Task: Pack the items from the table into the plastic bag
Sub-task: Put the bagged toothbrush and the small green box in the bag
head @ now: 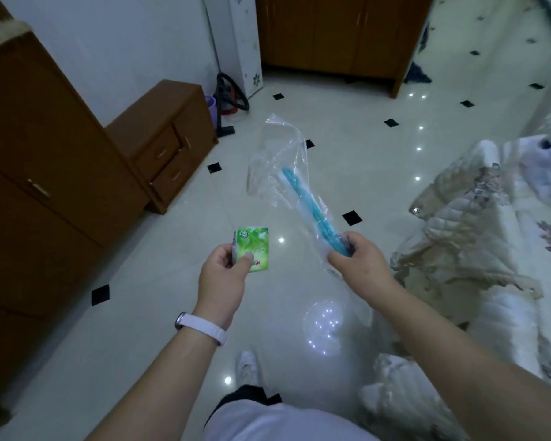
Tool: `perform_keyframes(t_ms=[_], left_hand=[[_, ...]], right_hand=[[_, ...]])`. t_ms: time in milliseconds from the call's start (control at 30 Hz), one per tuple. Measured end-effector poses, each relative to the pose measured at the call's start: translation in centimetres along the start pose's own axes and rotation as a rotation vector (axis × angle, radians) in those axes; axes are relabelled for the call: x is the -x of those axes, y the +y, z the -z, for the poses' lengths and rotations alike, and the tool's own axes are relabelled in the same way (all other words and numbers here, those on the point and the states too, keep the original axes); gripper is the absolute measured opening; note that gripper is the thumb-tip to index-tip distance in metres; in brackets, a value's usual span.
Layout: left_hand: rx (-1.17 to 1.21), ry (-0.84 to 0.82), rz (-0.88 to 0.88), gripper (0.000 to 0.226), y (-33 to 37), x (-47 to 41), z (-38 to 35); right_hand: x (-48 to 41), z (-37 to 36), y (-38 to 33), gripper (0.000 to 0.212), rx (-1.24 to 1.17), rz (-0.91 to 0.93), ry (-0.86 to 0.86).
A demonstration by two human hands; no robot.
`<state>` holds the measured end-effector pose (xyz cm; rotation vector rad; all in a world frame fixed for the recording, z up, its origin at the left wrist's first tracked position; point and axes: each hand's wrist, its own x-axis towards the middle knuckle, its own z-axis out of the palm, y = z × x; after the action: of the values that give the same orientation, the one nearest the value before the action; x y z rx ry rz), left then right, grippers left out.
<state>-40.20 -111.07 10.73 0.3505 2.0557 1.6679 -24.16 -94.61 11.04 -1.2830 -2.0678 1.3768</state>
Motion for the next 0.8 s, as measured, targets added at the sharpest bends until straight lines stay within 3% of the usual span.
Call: perform_keyframes(t_ms=[333,533,800], left_hand=[[0.059,-0.239,-0.031,0.006,5.3,-19.0,-0.3],[0.048,-0.406,-0.061,0.013,8.0,-25.1,-7.2],[-0.028,-0.547,-0.095,0.011,11.3,-32.3,-20.0]], right_hand=[[-10.6,-3.6,-9.1,0.009,0.04,-0.031,0.191],[-14.9,-0.5,-8.5,0.008,0.093,-0.137,0.376],[-25.5,5.1,-4.6,0.009,0.0,-0.212,0.483]])
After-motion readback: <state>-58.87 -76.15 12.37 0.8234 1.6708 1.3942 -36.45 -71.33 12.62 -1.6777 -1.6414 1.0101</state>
